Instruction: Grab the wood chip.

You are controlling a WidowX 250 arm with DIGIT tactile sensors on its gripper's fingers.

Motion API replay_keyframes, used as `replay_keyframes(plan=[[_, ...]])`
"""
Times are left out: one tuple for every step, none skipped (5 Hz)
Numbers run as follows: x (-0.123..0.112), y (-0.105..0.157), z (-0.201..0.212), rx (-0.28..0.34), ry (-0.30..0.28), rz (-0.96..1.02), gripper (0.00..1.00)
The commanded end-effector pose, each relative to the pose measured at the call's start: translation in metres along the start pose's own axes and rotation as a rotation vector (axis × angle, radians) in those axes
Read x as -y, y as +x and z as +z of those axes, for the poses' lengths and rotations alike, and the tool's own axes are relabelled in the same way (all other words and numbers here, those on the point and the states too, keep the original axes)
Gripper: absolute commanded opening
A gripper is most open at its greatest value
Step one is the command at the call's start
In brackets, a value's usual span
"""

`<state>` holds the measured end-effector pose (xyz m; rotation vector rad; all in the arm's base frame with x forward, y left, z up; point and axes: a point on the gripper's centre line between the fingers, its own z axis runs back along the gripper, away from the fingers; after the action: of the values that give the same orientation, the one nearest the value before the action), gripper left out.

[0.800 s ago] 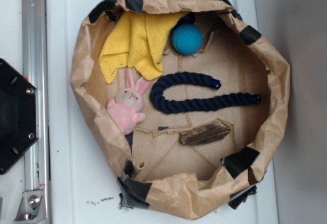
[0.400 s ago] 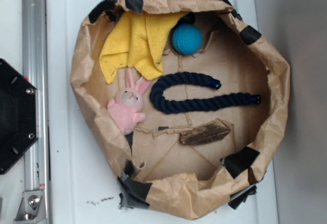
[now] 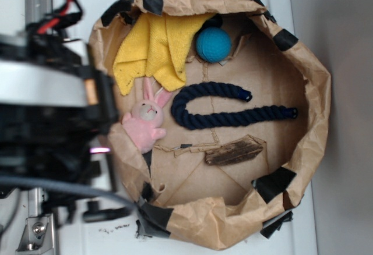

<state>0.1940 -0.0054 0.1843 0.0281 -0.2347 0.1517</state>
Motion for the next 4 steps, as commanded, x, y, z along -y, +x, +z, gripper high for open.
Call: replay_keyframes(plan=[[-0.002,0.061,-0.043,-0.024,0.016,0.021,1.0],[0.004,0.078,-0.075,-0.021,0.048,-0.025,1.0],[0.019,0.076,-0.102,0.001,0.063,-0.109,1.0],[0.037,0.07,-0.133,0.021,0.071,-0.198,1.0]])
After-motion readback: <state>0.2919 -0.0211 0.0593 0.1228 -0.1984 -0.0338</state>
